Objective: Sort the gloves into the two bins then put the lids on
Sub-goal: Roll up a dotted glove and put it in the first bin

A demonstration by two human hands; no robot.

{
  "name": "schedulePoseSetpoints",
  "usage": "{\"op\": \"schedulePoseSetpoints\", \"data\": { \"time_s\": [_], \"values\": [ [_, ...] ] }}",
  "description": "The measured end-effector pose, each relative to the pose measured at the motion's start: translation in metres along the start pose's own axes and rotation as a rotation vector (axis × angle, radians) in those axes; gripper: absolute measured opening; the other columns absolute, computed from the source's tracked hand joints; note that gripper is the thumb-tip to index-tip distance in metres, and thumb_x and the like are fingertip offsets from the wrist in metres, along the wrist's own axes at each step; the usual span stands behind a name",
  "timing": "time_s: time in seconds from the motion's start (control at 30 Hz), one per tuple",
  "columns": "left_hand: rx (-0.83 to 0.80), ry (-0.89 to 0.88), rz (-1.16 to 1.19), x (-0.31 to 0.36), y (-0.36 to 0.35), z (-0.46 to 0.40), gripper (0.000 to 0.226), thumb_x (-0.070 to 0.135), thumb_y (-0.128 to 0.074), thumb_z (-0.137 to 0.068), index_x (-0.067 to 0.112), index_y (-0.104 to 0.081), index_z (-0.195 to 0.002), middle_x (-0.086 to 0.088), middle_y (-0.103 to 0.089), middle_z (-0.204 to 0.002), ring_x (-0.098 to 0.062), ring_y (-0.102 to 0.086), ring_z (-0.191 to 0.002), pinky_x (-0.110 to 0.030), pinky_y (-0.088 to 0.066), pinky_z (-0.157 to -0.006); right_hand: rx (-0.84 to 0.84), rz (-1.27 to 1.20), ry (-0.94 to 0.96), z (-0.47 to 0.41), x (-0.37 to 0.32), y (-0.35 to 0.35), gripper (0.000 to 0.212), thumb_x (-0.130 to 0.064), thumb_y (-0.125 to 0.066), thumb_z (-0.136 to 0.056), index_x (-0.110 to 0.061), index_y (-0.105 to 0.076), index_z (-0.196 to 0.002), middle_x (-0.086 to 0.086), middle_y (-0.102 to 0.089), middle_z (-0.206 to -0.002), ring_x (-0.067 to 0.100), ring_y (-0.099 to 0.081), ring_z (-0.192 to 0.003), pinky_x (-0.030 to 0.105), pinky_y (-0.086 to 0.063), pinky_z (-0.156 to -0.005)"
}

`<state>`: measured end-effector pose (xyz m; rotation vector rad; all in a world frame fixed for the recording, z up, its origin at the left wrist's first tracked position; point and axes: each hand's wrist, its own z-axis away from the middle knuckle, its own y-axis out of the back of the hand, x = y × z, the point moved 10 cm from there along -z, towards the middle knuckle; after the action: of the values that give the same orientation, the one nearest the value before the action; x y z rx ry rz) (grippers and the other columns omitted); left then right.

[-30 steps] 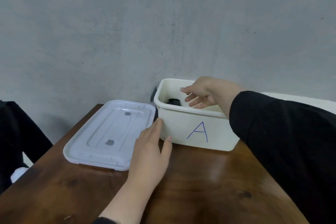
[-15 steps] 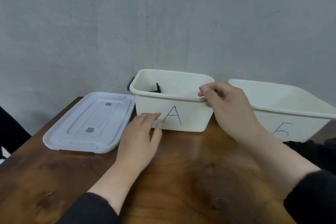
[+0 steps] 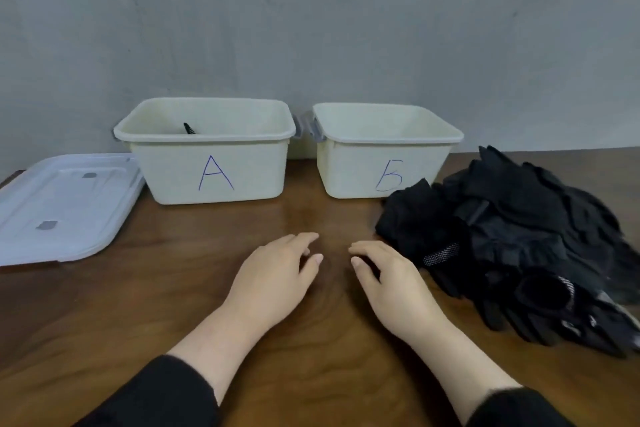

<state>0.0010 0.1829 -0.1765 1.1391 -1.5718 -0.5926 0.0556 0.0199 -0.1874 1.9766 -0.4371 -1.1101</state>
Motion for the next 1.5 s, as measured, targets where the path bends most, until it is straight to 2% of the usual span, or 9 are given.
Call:
{"op": "schedulePoseSetpoints", "data": {
  "time_s": [0.17, 0.47, 0.67, 0.77, 0.97, 1.07, 1.17, 1.4, 1.5],
  "values": [
    [0.007, 0.014, 0.034, 0.035, -0.018, 0.007, 0.04, 0.043, -0.042, -0.103, 0.035, -0.047, -0.142, 0.017, -0.063, -0.12, -0.007, -0.059, -0.107, -0.029, -0.049, -0.093, 0.101, -0.13, -0.029, 0.002, 0.005, 0.011, 0.027, -0.03, -0.05, -0.105, -0.024, -0.065, -0.126, -0.016, -0.064, -0.119, 0.0, -0.058, -0.11, 0.015, -0.046, -0.095],
    [0.038, 0.016, 0.129, 0.062, -0.026, 0.028, 0.04, 0.037, -0.045, -0.103, 0.033, -0.048, -0.143, 0.012, -0.055, -0.14, -0.006, -0.055, -0.121, -0.021, -0.045, -0.099, 0.326, -0.272, 0.011, 0.027, 0.0, 0.053, 0.024, -0.026, -0.052, -0.104, -0.024, -0.063, -0.124, -0.017, -0.062, -0.109, -0.004, -0.058, -0.101, 0.009, -0.046, -0.082],
    [0.093, -0.01, 0.173, 0.073, -0.019, 0.034, 0.039, 0.037, -0.046, -0.102, 0.033, -0.05, -0.14, 0.017, -0.053, -0.133, -0.002, -0.055, -0.11, -0.018, -0.045, -0.091, 0.523, -0.079, 0.126, 0.02, 0.0, 0.141, 0.021, -0.026, -0.062, -0.097, -0.017, -0.066, -0.116, -0.006, -0.062, -0.107, 0.015, -0.057, -0.101, 0.035, -0.048, -0.092],
    [0.118, -0.026, 0.16, 0.079, -0.015, 0.035, 0.038, 0.037, -0.046, -0.102, 0.032, -0.05, -0.14, 0.017, -0.047, -0.139, -0.003, -0.054, -0.11, -0.017, -0.045, -0.091, 0.467, 0.126, -0.033, -0.008, 0.03, 0.181, 0.033, -0.034, -0.063, -0.095, -0.018, -0.064, -0.123, 0.0, -0.061, -0.121, 0.025, -0.054, -0.115, 0.047, -0.046, -0.098],
    [0.129, -0.05, 0.142, 0.078, -0.006, 0.04, 0.036, 0.035, -0.046, -0.102, 0.031, -0.052, -0.138, 0.02, -0.045, -0.14, 0.001, -0.05, -0.107, -0.015, -0.042, -0.089, 0.149, 0.579, -0.28, -0.042, 0.078, 0.179, 0.065, -0.061, -0.063, -0.087, -0.019, -0.057, -0.136, 0.005, -0.055, -0.138, 0.031, -0.048, -0.129, 0.052, -0.036, -0.103],
    [0.143, -0.044, 0.144, 0.071, -0.003, 0.04, 0.036, 0.035, -0.047, -0.102, 0.03, -0.053, -0.137, 0.02, -0.047, -0.138, 0.003, -0.049, -0.102, -0.014, -0.04, -0.087, 0.187, 0.663, -0.261, -0.051, 0.078, 0.179, 0.044, -0.046, -0.064, -0.089, -0.018, -0.062, -0.123, 0.005, -0.059, -0.126, 0.031, -0.052, -0.119, 0.05, -0.039, -0.098],
    [0.163, -0.024, 0.165, 0.064, 0.001, 0.04, 0.035, 0.033, -0.047, -0.102, 0.029, -0.055, -0.136, 0.018, -0.051, -0.134, 0.0, -0.053, -0.104, -0.016, -0.042, -0.089, 0.207, 0.707, -0.26, -0.057, 0.075, 0.186, 0.015, -0.026, -0.057, -0.091, -0.016, -0.066, -0.096, 0.005, -0.065, -0.1, 0.031, -0.058, -0.091, 0.044, -0.037, -0.088],
    [0.202, 0.021, 0.241, 0.054, 0.009, 0.039, 0.033, 0.031, -0.049, -0.101, 0.029, -0.058, -0.133, 0.018, -0.055, -0.124, 0.0, -0.055, -0.1, -0.017, -0.044, -0.088, 0.447, 0.089, -0.097, -0.064, 0.023, 0.262, 0.023, -0.025, -0.052, -0.098, -0.016, -0.058, -0.078, 0.004, -0.059, -0.072, 0.029, -0.056, -0.073, 0.038, -0.046, -0.068],
    [0.204, 0.056, 0.269, 0.049, 0.012, 0.038, 0.034, 0.036, -0.049, -0.101, 0.03, -0.059, -0.133, 0.019, -0.057, -0.124, 0.001, -0.054, -0.104, -0.018, -0.044, -0.092, 0.383, -0.105, -0.046, -0.071, -0.015, 0.28, 0.029, -0.034, -0.058, -0.092, -0.009, -0.059, -0.077, 0.003, -0.055, -0.07, 0.019, -0.049, -0.068, 0.033, -0.04, -0.067]
  ]
}}
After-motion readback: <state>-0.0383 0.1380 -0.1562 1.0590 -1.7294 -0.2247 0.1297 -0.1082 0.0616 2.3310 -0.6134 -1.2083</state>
